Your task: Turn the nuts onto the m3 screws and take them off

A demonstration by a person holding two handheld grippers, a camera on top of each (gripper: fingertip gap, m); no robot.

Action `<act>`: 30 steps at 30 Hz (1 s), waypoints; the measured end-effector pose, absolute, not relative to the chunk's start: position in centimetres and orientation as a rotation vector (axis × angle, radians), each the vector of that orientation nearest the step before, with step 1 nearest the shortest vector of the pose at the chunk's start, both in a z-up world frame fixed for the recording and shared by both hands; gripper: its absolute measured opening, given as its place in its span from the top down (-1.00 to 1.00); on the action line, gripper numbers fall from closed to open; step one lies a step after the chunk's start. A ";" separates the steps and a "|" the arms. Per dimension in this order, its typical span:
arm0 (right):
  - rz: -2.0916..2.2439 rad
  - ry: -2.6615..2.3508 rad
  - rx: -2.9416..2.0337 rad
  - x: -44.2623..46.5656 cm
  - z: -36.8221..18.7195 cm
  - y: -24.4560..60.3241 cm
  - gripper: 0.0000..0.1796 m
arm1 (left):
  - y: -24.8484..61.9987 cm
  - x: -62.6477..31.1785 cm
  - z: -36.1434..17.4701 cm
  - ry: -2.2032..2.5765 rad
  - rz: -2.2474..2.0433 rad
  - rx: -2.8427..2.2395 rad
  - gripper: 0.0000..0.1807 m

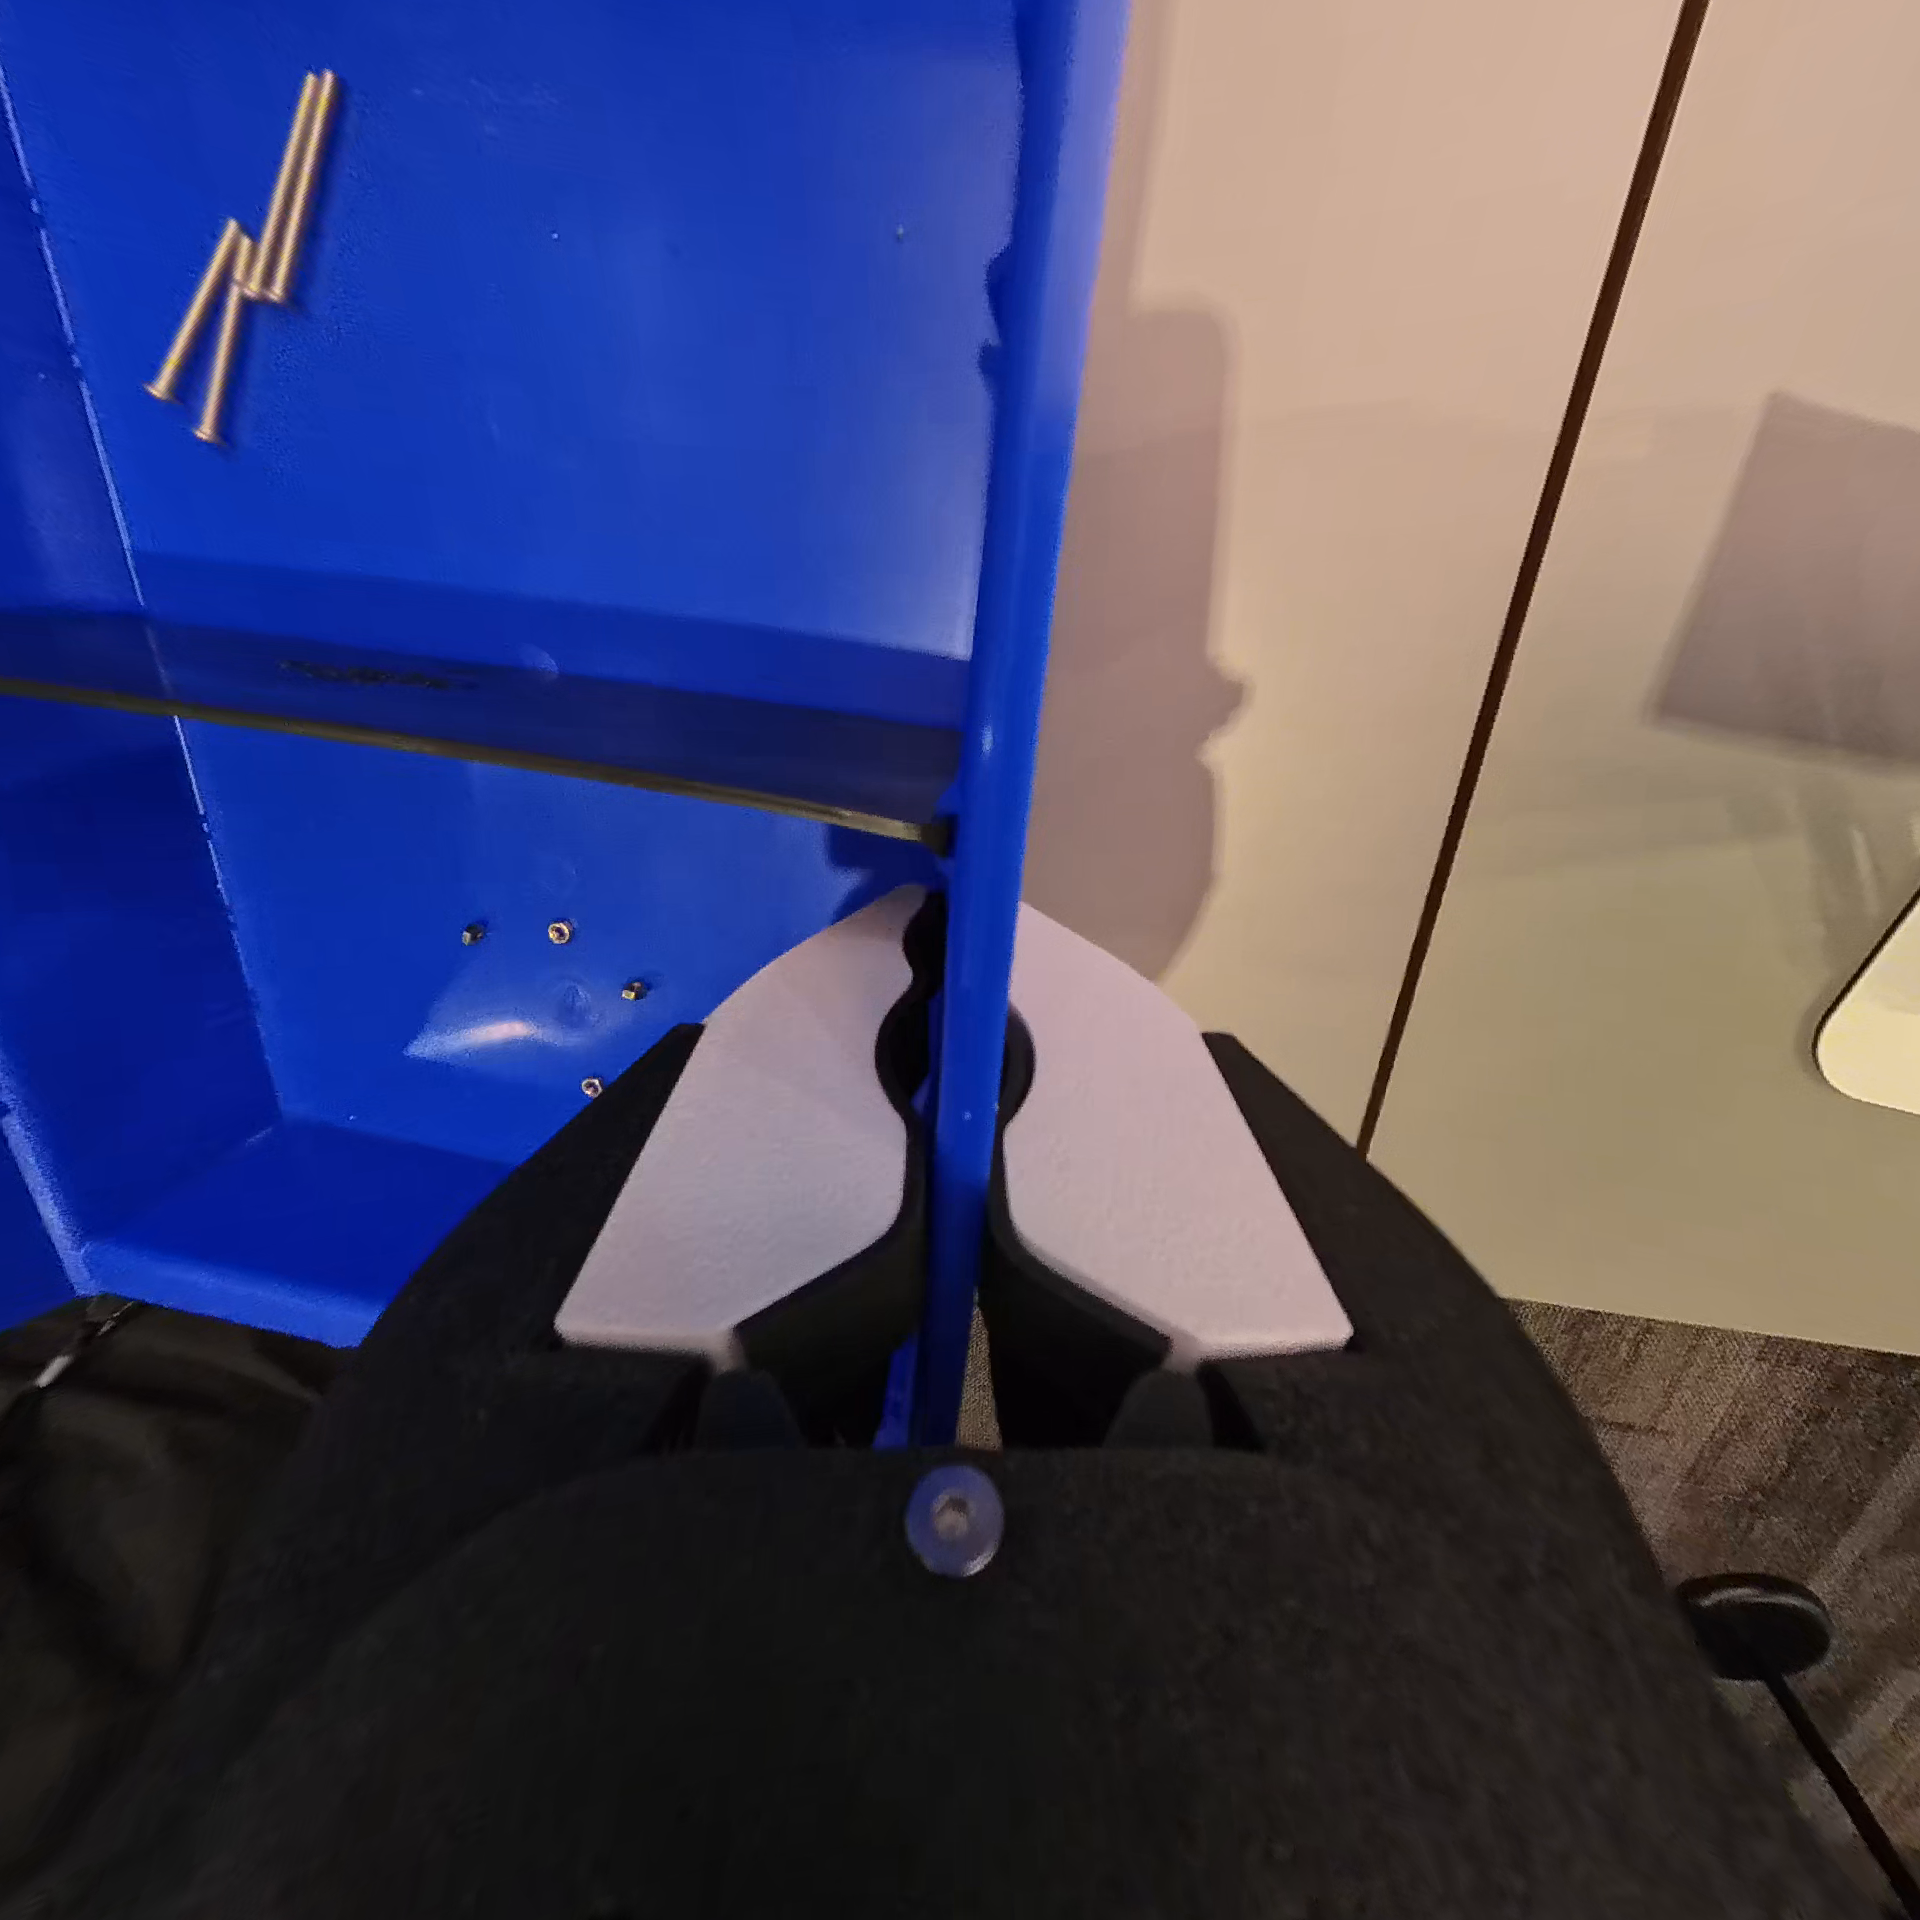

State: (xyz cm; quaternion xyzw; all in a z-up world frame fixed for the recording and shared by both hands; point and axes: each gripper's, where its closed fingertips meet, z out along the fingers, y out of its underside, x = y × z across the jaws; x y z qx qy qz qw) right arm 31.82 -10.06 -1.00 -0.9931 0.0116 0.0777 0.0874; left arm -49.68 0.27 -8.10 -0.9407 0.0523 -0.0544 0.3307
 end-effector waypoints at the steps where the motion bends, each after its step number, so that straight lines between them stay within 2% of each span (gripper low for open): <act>1: 0.233 0.040 -2.959 31.7 -0.9 -10.1 0.94 | 0.2 -49.5 -8.1 0.149 -0.119 -2.454 0.96; 14: 0.240 0.003 -2.985 28.7 0.2 -9.8 0.95 | -0.5 -44.7 -8.2 0.234 -0.126 -2.438 0.94; 23: 0.283 -0.013 -2.986 25.4 0.7 -8.8 0.95 | -0.9 -39.0 -8.1 0.197 -0.360 -2.404 0.87; 26: 0.294 -0.035 -2.991 23.5 0.9 -8.2 0.94 | -1.0 -38.2 -6.6 0.129 -0.506 -2.313 0.74; 30: 0.293 -0.091 -2.990 20.2 1.7 -7.0 0.94 | -2.1 -40.0 -2.6 0.058 -0.626 -2.112 0.78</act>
